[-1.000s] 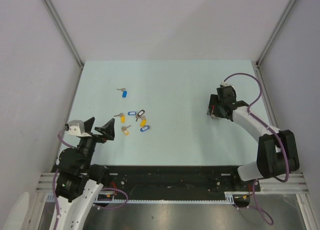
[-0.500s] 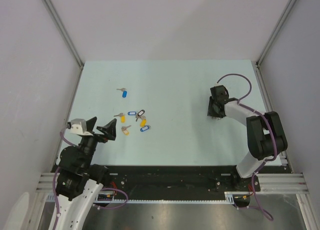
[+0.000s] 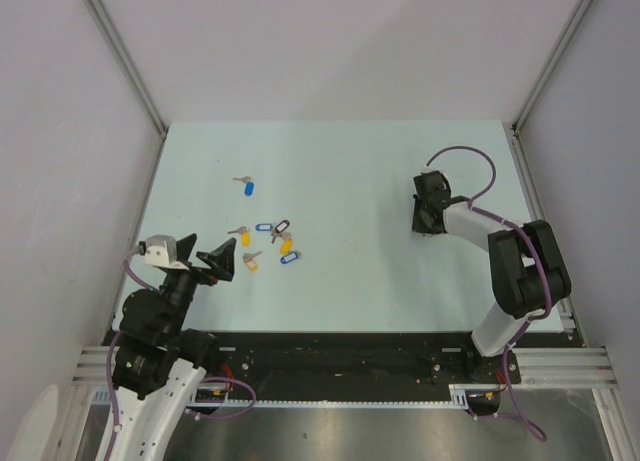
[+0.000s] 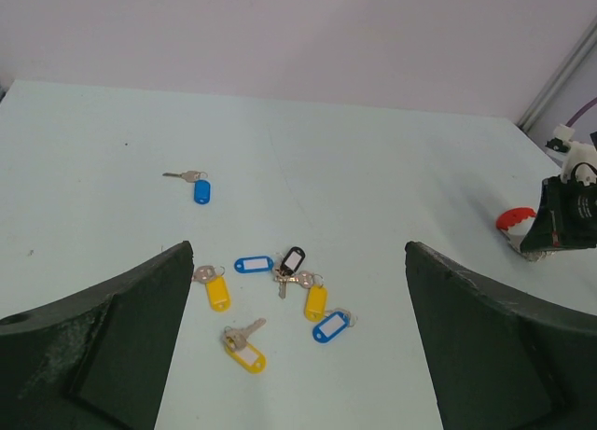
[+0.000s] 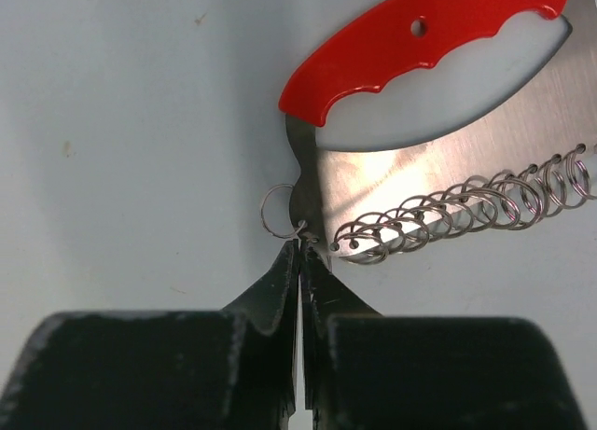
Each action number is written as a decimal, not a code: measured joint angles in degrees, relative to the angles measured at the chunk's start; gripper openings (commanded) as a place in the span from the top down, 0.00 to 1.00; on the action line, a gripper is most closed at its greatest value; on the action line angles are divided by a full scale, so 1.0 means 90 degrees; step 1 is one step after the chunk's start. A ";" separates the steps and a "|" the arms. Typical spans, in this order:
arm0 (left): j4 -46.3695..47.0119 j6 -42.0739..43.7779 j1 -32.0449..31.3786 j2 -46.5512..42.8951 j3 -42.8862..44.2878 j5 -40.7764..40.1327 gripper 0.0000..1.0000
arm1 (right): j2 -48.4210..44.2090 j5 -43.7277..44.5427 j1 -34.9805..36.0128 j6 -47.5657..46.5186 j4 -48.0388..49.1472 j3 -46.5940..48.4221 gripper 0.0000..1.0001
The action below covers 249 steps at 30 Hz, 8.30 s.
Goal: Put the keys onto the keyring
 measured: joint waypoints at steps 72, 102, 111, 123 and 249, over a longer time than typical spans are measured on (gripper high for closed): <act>-0.0219 0.0000 0.0000 0.0607 0.0024 0.0321 0.00 | -0.0707 -0.0755 0.3028 0.0170 -0.0175 -0.0663 0.86; -0.0221 0.0002 0.0000 0.0641 0.0027 0.0330 0.00 | -0.0423 -0.0860 0.1316 0.0022 -0.0559 -0.0274 0.23; -0.0221 0.0002 0.0000 0.0641 0.0027 0.0335 0.00 | -0.0393 -0.1265 0.2834 0.0410 -0.0367 -0.0323 0.26; -0.0221 0.0000 0.0000 0.0641 0.0027 0.0335 0.00 | -0.0826 -0.1333 0.2659 0.0160 -0.0323 -0.0321 0.46; -0.0270 0.0005 0.0000 0.1241 0.0039 0.0478 0.00 | 0.0491 -0.0576 0.2654 -0.1474 0.0141 0.0316 0.78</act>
